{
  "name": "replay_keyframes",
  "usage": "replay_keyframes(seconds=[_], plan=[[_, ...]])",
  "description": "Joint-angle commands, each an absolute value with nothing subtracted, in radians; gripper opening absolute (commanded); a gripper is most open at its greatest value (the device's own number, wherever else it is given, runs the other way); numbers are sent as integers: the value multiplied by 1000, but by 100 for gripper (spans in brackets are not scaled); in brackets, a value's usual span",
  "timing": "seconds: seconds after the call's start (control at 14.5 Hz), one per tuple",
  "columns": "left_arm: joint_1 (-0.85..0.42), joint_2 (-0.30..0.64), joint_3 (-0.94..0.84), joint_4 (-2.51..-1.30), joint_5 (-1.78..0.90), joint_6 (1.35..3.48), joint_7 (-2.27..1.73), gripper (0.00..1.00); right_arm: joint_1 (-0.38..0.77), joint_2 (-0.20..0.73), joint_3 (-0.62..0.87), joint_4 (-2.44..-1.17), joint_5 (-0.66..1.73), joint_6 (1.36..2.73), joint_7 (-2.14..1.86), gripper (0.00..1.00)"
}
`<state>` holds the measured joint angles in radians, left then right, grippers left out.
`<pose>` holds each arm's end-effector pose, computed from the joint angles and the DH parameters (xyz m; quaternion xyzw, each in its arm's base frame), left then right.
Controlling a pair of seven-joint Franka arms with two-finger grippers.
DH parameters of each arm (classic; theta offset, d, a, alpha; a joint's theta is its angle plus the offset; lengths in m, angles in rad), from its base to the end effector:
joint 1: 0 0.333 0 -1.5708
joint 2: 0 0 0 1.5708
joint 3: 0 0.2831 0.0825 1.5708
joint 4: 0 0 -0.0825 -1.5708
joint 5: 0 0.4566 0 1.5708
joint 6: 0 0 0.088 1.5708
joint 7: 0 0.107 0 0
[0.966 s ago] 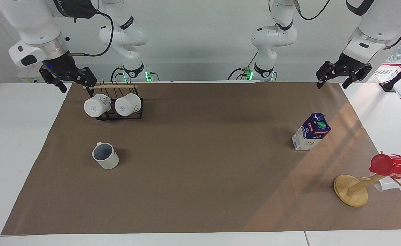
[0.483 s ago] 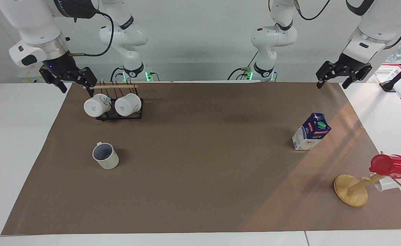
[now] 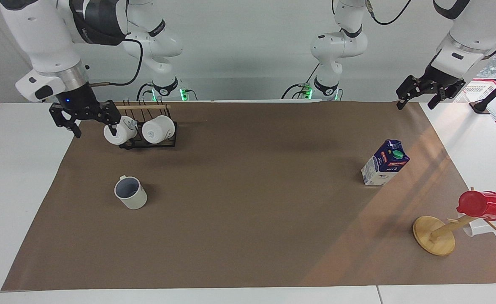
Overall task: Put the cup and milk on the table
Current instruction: 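Reach the left gripper to the milk carton while the right gripper reaches the mug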
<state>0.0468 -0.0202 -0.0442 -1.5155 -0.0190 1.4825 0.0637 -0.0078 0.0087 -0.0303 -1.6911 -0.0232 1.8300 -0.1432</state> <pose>0.6125 -0.0008 0.6263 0.9994 -0.0313 -0.0061 0.0092 0.6490 -0.0266 0.5438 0.9963 0.0547 0.0637 0.0174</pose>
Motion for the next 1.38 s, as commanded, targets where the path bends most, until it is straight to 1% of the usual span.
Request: replay_keyframes(seconds=[0.0,0.14,0.28,0.48,0.62,0.69,0.83,0.97,1.03,1.1,1.17,1.31], plan=[[63,-58,-40,-1569,-34,1500,78,100,-29,86,-23,-1704,-14,1917,-274,100],[75,-57,-41,-1572,-34,1529,84,100,-55,142,-23,-1704,14,1968,-398,100],[77,-69,-40,-1598,-34,1549,94,100,-61,219,-23,-1712,28,2057,-500,100],[67,-74,-41,-1661,-34,1627,94,100,-58,277,-21,-1753,29,2156,-508,100],[69,-71,-41,-1716,-34,1704,95,100,-60,297,-21,-1801,31,2215,-520,100],[71,-72,-41,-1768,-35,1756,95,100,-67,311,-21,-1813,40,2232,-531,100],[71,-72,-41,-1850,-34,1853,95,100,-74,322,-21,-1838,104,2238,-596,100],[75,-72,-41,-1920,-34,1934,97,100,-80,322,-23,-1862,109,2244,-652,100],[77,-71,-41,-1948,-35,1966,97,100,-80,322,-23,-1867,109,2253,-653,86],[77,-61,-41,-1983,-35,2015,95,100,-80,324,-23,-1868,109,2284,-649,46],[75,-49,-41,-2015,-35,2073,95,100,-78,327,-23,-1871,109,2305,-646,0],[78,-46,-41,-2058,-34,2131,97,100,-78,333,-23,-1876,109,2310,-606,0]])
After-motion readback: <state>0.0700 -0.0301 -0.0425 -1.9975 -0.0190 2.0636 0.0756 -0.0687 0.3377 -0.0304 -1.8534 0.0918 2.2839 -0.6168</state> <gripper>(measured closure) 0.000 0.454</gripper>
